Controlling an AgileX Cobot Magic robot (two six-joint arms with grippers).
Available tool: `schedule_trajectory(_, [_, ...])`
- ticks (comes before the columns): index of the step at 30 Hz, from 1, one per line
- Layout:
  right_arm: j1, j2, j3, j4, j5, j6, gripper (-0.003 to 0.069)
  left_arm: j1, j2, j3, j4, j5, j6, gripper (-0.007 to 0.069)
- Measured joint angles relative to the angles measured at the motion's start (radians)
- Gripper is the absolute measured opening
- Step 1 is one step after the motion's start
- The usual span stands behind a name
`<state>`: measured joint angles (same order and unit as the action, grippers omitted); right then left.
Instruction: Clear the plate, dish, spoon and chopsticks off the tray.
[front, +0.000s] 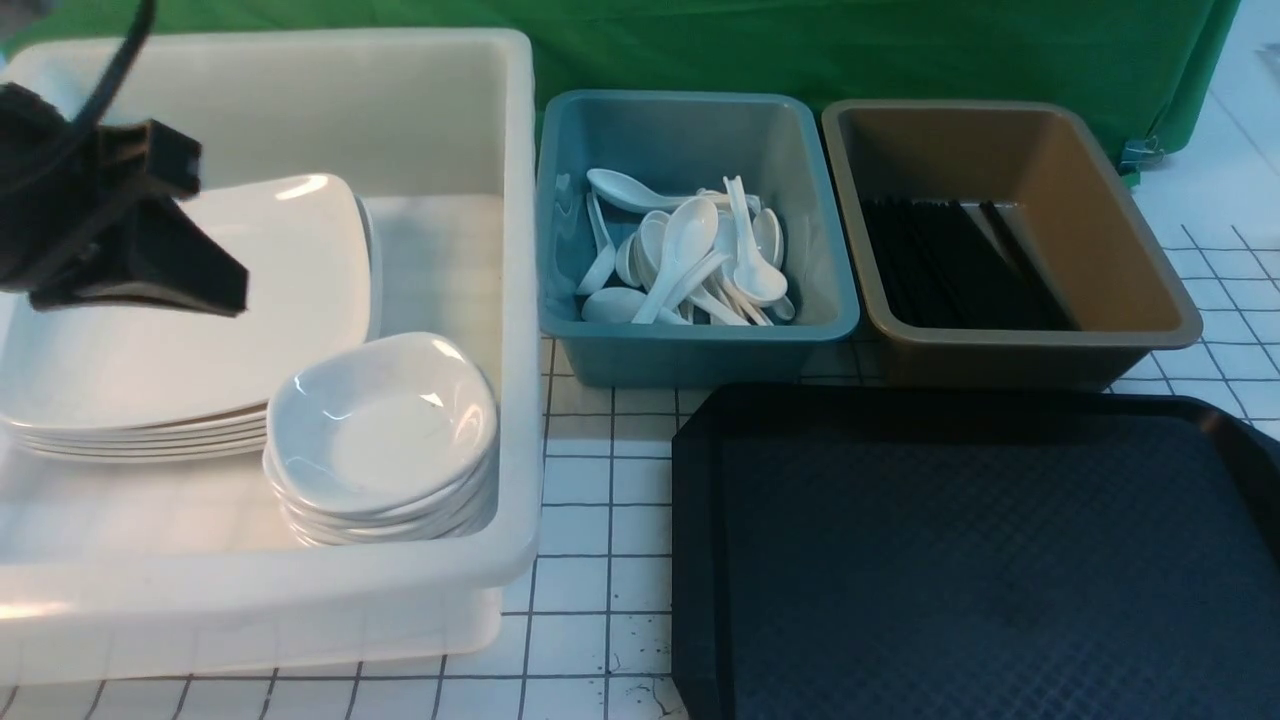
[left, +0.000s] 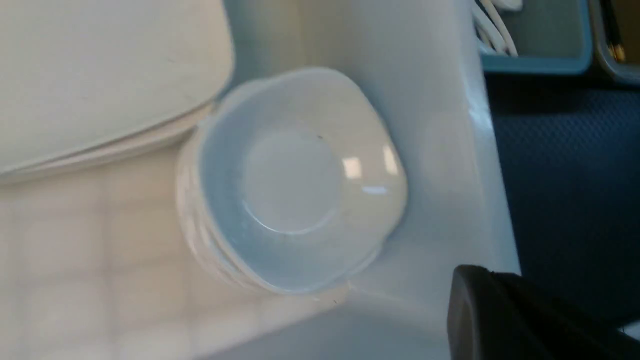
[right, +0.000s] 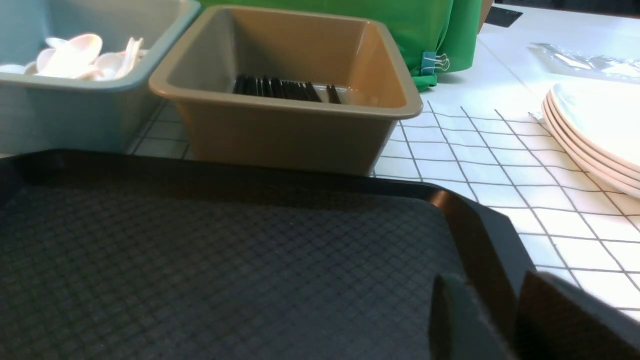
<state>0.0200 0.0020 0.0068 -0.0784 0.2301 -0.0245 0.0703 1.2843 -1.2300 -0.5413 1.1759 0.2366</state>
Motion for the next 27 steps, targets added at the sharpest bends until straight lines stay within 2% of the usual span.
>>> schedule_trajectory(3, [0.000,0.000,0.000,0.000,0.000,0.000,0.0203,-0.113,-0.032,0.000,0.039,0.029,0.013,0.0020])
schedule_trajectory(4, [0.000,0.000,0.000,0.000,0.000,0.000,0.0204,-0.121,-0.035,0.000,0.042,0.030,0.013,0.0020])
schedule_trajectory(6, [0.000,0.000,0.000,0.000,0.000,0.000,0.0209,-0.219,-0.088,0.000,0.096,0.039,0.013,0.0020])
schedule_trajectory(11, [0.000,0.000,0.000,0.000,0.000,0.000,0.0216,-0.321,-0.245,0.004,0.142,0.031,-0.031,0.0016])
schedule_trajectory(14, [0.000,0.000,0.000,0.000,0.000,0.000,0.0219,-0.347,-0.336,0.022,0.142,-0.017,-0.032,0.0017])
schedule_trajectory(16, [0.000,0.000,0.000,0.000,0.000,0.000,0.0225,-0.362,-0.446,0.077,0.137,-0.126,-0.031,0.0017])
schedule_trajectory(17, [0.000,0.000,0.000,0.000,0.000,0.000,0.0225,-0.362,-0.455,0.084,0.137,-0.126,-0.031,0.0017])
schedule_trajectory(21, [0.000,0.000,0.000,0.000,0.000,0.000,0.0234,-0.363,-0.666,0.296,0.118,-0.420,-0.030,0.0017])
schedule_trajectory(22, [0.000,0.000,0.000,0.000,0.000,0.000,0.0234,-0.363,-0.673,0.307,0.118,-0.435,-0.030,0.0017])
schedule_trajectory(23, [0.000,0.000,0.000,0.000,0.000,0.000,0.0235,-0.363,-0.732,0.386,0.118,-0.552,-0.030,0.0018])
schedule_trajectory(27, [0.000,0.000,0.000,0.000,0.000,0.000,0.0237,-0.363,-0.831,0.522,0.102,-0.745,-0.030,0.0018])
